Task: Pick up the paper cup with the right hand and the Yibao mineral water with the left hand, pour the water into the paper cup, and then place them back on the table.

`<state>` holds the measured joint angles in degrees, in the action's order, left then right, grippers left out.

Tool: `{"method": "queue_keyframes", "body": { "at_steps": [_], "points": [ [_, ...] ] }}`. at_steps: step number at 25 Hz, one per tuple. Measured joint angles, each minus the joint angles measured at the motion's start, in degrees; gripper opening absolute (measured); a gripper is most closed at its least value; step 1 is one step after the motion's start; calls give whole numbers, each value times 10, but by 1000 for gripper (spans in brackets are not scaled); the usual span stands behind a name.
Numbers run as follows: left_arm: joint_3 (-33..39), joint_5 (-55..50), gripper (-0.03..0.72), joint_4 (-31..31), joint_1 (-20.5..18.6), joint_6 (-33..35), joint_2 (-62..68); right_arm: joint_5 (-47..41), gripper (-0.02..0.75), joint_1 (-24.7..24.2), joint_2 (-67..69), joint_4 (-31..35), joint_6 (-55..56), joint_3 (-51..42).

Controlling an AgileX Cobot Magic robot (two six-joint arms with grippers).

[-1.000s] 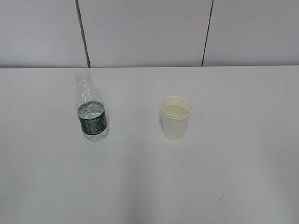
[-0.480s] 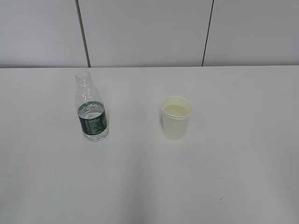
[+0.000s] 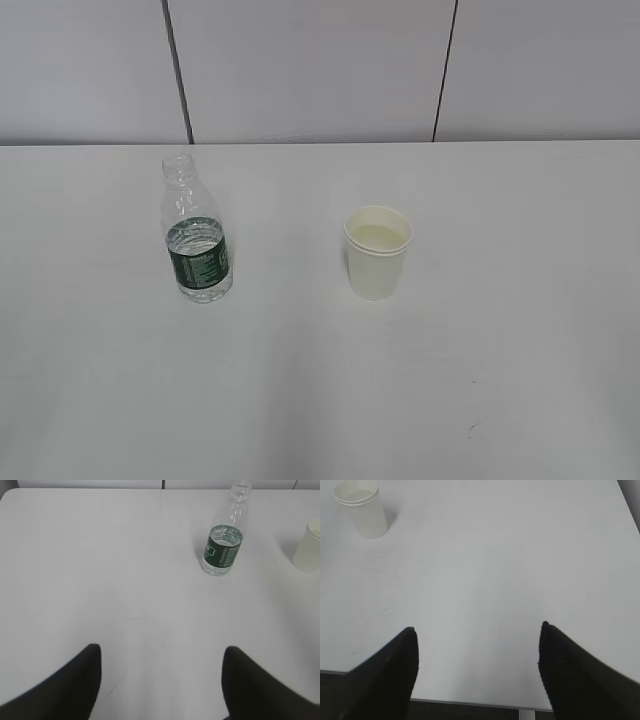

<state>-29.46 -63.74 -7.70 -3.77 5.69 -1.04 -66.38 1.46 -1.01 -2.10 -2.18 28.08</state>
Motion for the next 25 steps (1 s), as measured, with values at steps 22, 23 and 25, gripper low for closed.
{"method": "queue_keyframes", "body": {
  "at_steps": [22, 23, 25],
  "points": [
    [0, 0, 466, -10, 0, -1, 0, 5, 585, 0, 0, 0, 0, 0],
    [0, 0, 466, -10, 0, -1, 0, 5, 585, 0, 0, 0, 0, 0],
    [0, 0, 466, -11, 0, -1, 0, 5, 585, 0, 0, 0, 0, 0]
  ]
}}
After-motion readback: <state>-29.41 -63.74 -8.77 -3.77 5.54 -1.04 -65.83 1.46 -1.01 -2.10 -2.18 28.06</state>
